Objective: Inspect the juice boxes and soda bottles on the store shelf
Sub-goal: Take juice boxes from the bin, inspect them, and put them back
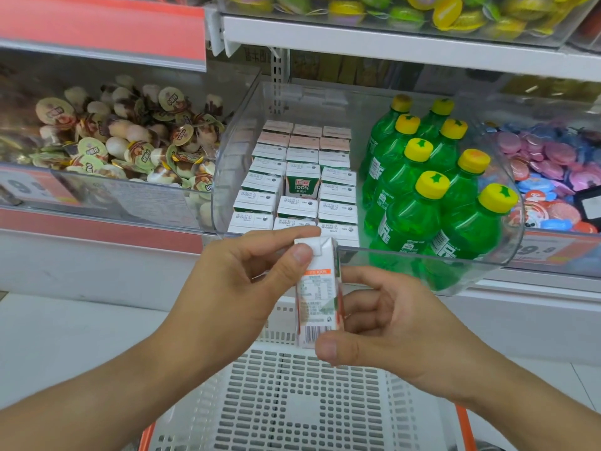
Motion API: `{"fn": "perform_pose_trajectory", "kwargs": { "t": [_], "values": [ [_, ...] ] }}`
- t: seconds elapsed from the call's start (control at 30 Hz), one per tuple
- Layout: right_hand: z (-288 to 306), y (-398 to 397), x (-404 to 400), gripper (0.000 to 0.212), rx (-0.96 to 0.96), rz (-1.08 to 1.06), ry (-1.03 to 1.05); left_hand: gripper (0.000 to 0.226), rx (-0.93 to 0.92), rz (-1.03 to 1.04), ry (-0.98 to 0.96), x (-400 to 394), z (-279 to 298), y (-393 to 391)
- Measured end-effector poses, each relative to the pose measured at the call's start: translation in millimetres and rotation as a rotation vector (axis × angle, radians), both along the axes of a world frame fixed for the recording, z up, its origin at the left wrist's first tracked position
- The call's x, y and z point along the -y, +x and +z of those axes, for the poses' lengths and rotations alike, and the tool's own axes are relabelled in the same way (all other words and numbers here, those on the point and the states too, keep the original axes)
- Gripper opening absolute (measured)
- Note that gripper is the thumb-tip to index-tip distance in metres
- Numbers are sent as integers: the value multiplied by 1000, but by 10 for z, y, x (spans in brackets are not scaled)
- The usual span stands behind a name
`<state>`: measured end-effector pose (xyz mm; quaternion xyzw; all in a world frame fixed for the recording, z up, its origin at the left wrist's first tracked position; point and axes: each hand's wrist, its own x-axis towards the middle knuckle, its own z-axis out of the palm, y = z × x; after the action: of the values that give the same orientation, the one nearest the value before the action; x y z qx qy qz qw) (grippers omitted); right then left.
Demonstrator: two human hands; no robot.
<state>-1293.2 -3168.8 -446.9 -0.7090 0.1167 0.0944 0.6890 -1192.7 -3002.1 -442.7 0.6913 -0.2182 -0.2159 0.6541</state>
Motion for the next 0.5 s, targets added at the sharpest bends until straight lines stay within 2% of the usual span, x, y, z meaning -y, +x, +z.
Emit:
{"fn": "perform_pose_trajectory", "kwargs": {
  "t": [0.13, 0.23, 0.33, 0.5],
  "values": [
    [-34, -35, -68, 67, 22, -173, -114, 32, -97, -44, -15, -6, 16, -19],
    [-26, -42, -108, 73, 24, -178, -83, 34, -113, -76, -48, -1, 29, -45],
    [-23, -23, -128, 63, 25, -210, -13, 37, -124, -55, -73, -3, -3, -33],
    [57, -13, -106, 53, 15, -254, -121, 38, -70, -70, -12, 14, -56, -44]
  ]
}}
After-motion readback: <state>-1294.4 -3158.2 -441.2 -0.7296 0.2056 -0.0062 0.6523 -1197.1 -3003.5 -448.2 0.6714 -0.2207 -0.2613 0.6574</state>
